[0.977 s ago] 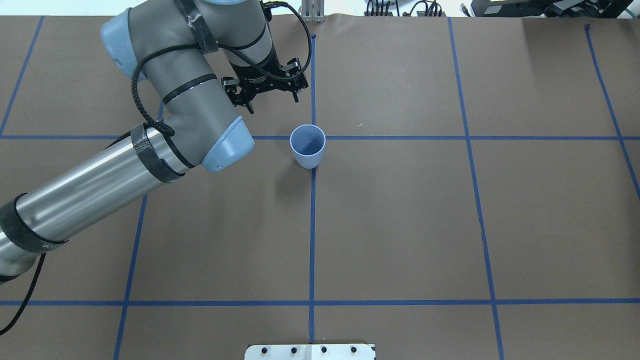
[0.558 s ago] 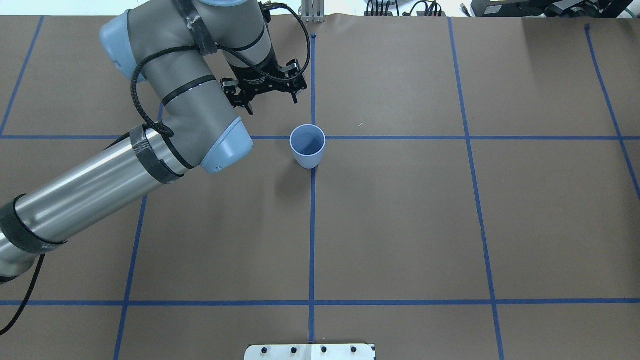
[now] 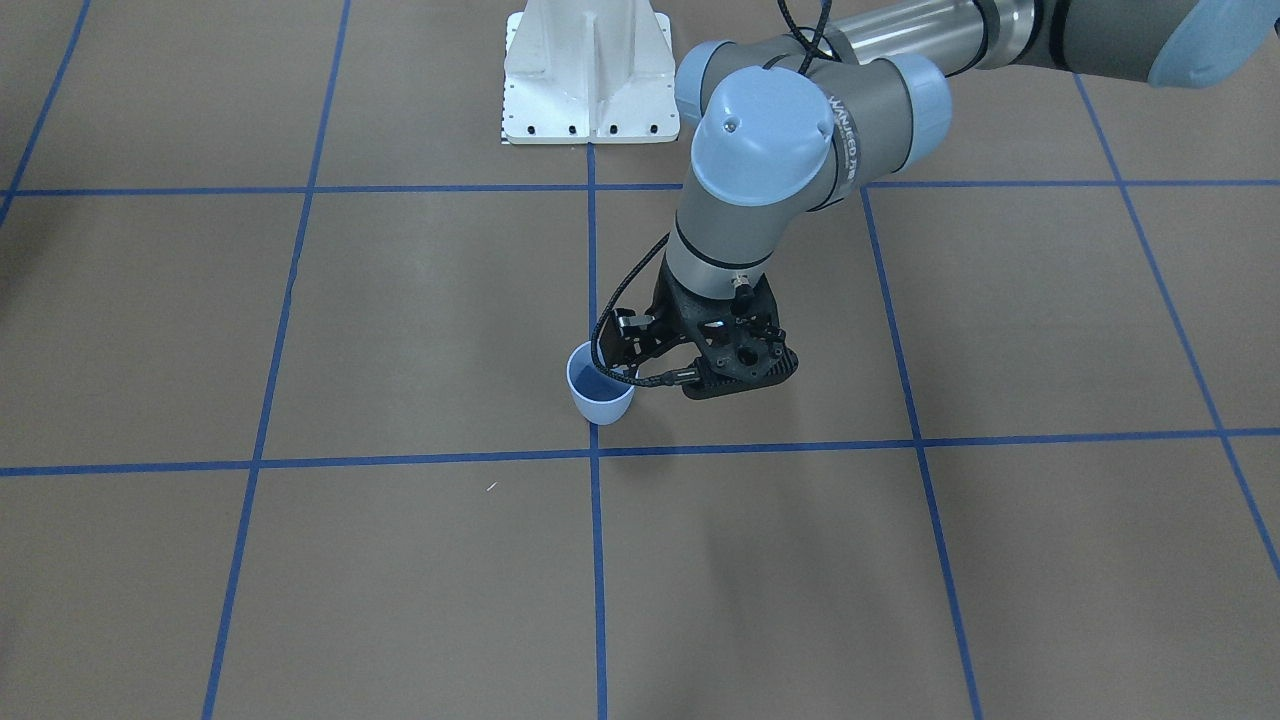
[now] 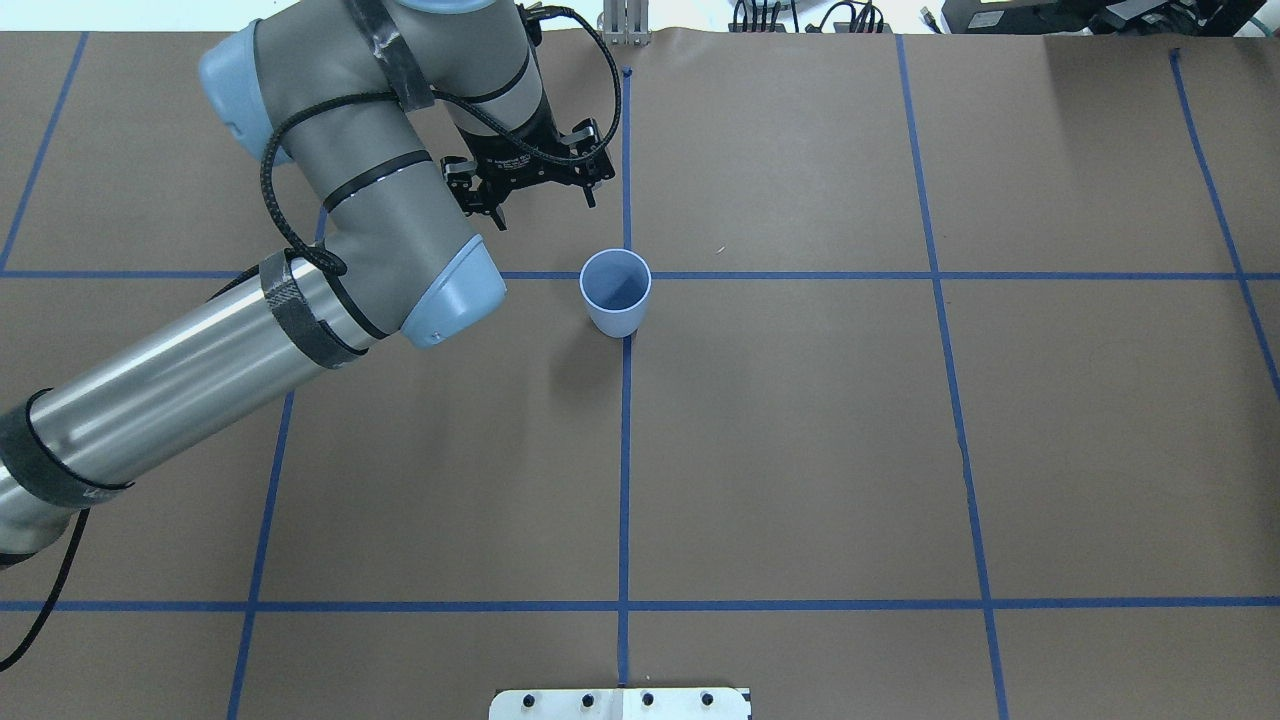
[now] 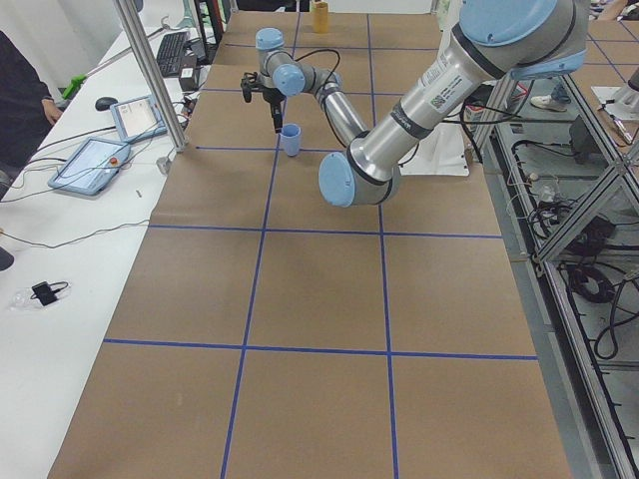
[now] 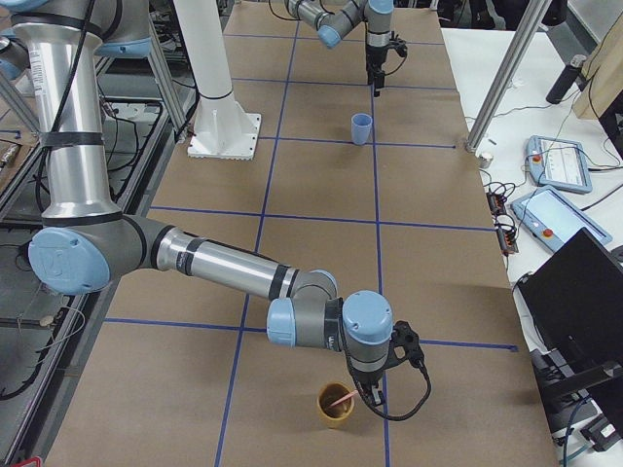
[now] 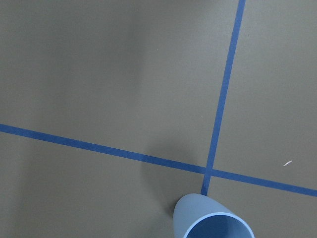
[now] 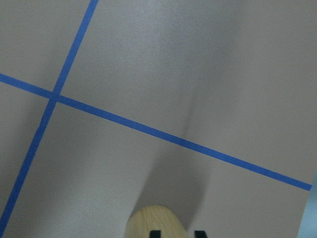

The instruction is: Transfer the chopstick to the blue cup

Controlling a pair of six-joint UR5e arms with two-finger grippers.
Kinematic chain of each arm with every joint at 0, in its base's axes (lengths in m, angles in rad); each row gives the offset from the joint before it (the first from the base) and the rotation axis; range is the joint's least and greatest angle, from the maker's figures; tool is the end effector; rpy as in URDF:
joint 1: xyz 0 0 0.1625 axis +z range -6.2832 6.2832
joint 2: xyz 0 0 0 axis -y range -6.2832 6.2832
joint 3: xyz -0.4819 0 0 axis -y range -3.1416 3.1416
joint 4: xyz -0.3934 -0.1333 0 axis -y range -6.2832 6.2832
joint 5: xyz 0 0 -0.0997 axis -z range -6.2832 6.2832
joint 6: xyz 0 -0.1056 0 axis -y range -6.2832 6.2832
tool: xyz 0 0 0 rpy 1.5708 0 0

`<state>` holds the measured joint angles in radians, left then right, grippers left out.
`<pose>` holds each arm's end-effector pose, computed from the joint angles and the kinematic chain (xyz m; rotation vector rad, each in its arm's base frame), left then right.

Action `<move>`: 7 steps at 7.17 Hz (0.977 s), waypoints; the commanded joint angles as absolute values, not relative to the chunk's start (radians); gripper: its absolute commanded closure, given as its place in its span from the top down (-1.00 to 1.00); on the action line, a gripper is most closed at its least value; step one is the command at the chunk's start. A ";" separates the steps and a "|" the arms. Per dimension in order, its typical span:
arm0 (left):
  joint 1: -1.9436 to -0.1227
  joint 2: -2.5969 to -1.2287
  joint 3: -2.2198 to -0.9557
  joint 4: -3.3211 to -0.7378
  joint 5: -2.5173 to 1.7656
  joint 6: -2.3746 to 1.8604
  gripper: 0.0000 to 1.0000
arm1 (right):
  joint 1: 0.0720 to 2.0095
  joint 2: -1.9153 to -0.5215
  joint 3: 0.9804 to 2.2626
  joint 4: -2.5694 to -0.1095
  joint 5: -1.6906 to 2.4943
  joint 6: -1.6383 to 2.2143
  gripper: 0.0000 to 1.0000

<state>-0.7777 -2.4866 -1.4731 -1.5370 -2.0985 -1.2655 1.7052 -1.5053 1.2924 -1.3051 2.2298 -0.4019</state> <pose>0.5039 -0.6087 0.1631 -0.0340 0.9144 -0.2322 0.1377 -0.5061 0.8046 0.2244 -0.6239 -0.2751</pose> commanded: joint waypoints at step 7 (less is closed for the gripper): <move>-0.775 -2.479 -1.483 -1.543 -2.100 -1.269 0.96 | 1.756 -1.505 1.359 -1.308 2.230 -0.397 -1.00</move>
<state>-0.7757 -2.4835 -1.4822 -1.5427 -2.0988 -1.2686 1.7291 -1.5036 1.3310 -1.3035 2.2290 -0.4009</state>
